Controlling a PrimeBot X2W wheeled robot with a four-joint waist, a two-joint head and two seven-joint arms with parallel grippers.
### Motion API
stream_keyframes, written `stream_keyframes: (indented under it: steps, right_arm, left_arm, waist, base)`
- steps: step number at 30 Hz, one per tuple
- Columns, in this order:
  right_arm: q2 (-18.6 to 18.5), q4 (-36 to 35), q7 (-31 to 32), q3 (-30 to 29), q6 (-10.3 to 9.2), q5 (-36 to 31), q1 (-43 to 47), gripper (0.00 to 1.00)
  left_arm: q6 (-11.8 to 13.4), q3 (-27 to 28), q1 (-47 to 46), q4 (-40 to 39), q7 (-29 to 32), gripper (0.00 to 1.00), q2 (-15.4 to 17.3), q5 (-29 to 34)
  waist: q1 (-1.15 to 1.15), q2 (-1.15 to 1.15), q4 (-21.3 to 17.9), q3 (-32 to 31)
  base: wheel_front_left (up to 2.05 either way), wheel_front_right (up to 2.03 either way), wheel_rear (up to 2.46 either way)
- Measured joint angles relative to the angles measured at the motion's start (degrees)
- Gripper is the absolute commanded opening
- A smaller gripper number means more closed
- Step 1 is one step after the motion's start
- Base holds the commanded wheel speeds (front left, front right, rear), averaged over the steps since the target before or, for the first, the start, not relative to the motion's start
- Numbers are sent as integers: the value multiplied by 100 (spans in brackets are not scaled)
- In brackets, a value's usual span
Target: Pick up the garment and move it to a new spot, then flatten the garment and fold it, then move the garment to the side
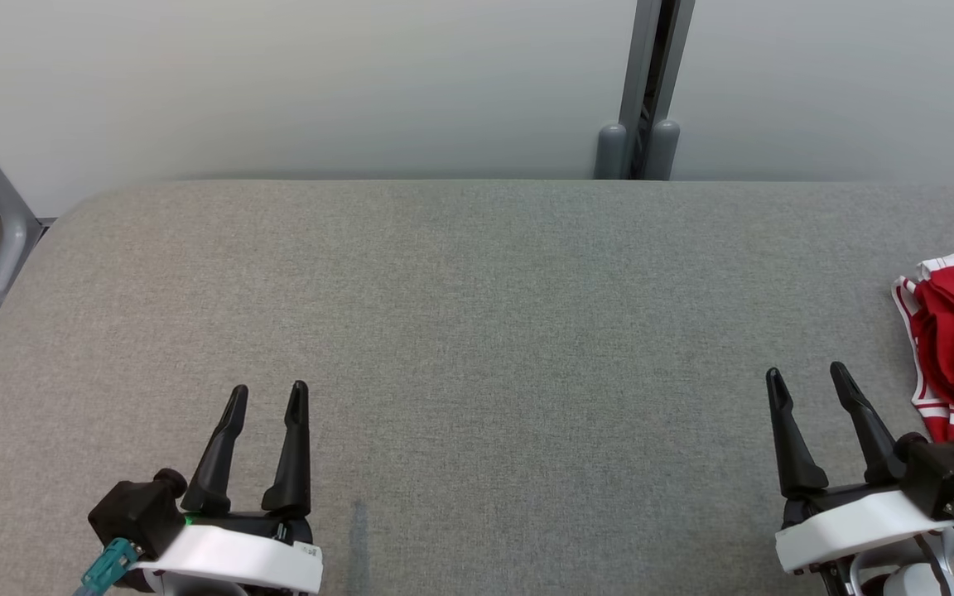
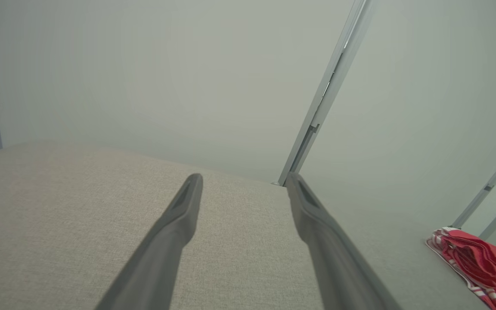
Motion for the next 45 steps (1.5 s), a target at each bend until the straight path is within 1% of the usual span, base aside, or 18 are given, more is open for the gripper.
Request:
stream_keyframes:
  steps: [6,17,39,45]
  right_arm:
    - [9,-14,-4,-2,0,-1,-7,100]
    - [9,-59,-5,-22,0,0,-14,100]
    - [8,-134,-5,-5,0,0,-10,100]
    - [8,-162,-5,19,0,0,-9,100]
  left_arm:
    - [-89,2,-9,-35,0,100,0,-18]
    - [-132,7,-14,-29,0,100,0,-20]
    - [-96,-9,-14,54,0,100,-1,-35]
    - [-79,-3,-14,75,0,100,0,-125]
  waist:
    - [0,0,-5,22]
    - [0,0,6,39]
    - [0,0,25,52]
    - [0,0,34,65]
  base:
    - [0,0,0]
    - [0,0,0]
    - [0,0,0]
    - [0,0,0]
